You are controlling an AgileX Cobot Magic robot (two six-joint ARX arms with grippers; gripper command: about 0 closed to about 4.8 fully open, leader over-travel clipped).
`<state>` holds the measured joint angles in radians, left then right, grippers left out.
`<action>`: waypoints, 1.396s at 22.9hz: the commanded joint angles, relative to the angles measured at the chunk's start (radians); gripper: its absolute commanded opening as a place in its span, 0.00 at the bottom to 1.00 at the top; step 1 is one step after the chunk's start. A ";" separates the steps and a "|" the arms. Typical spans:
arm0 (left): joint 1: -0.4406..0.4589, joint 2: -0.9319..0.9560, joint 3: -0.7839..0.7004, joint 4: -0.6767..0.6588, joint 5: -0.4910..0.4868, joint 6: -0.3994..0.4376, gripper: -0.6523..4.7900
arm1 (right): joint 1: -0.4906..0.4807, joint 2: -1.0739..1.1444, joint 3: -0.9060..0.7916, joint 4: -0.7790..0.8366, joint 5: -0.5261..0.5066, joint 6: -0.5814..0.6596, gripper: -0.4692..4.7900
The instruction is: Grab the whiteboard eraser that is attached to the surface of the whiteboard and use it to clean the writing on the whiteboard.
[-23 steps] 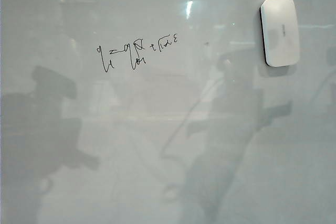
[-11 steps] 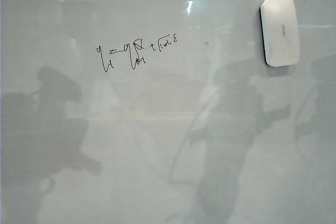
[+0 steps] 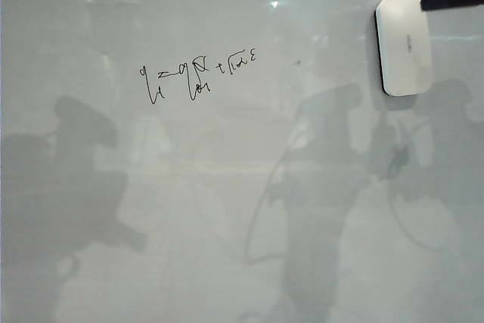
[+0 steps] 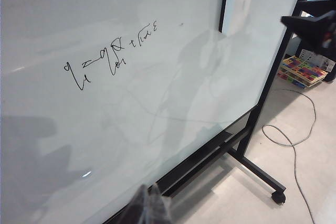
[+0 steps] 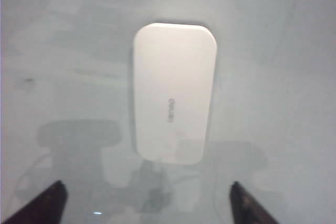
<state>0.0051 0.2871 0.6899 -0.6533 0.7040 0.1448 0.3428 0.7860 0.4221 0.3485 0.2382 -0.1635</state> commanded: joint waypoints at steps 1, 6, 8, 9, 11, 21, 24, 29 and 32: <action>0.000 -0.001 0.006 0.008 0.004 0.001 0.12 | 0.000 0.091 0.005 0.161 0.003 0.018 0.89; 0.000 -0.001 0.006 -0.005 0.004 0.001 0.12 | -0.001 0.285 0.006 0.399 0.042 0.029 0.89; 0.000 -0.001 0.006 -0.010 0.004 0.001 0.12 | -0.001 0.334 0.006 0.445 0.074 0.029 0.89; 0.000 -0.001 0.006 -0.016 0.004 0.001 0.12 | -0.001 0.370 0.006 0.478 0.083 0.029 0.89; 0.000 -0.001 0.006 -0.032 0.004 0.001 0.12 | -0.001 0.421 0.006 0.533 0.086 0.010 0.89; 0.000 -0.001 0.006 -0.052 0.004 0.001 0.12 | -0.002 0.591 0.042 0.694 0.145 -0.054 0.89; 0.000 0.000 0.006 -0.052 0.004 0.001 0.12 | -0.002 0.623 0.078 0.697 0.145 -0.055 0.90; 0.000 0.000 0.006 -0.052 0.004 0.001 0.12 | -0.005 0.661 0.132 0.697 0.145 -0.056 0.92; 0.000 0.000 0.006 -0.052 0.004 0.001 0.12 | -0.011 0.695 0.172 0.696 0.144 -0.082 0.92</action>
<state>0.0051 0.2871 0.6899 -0.7151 0.7040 0.1429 0.3328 1.4784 0.5835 1.0317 0.3847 -0.2379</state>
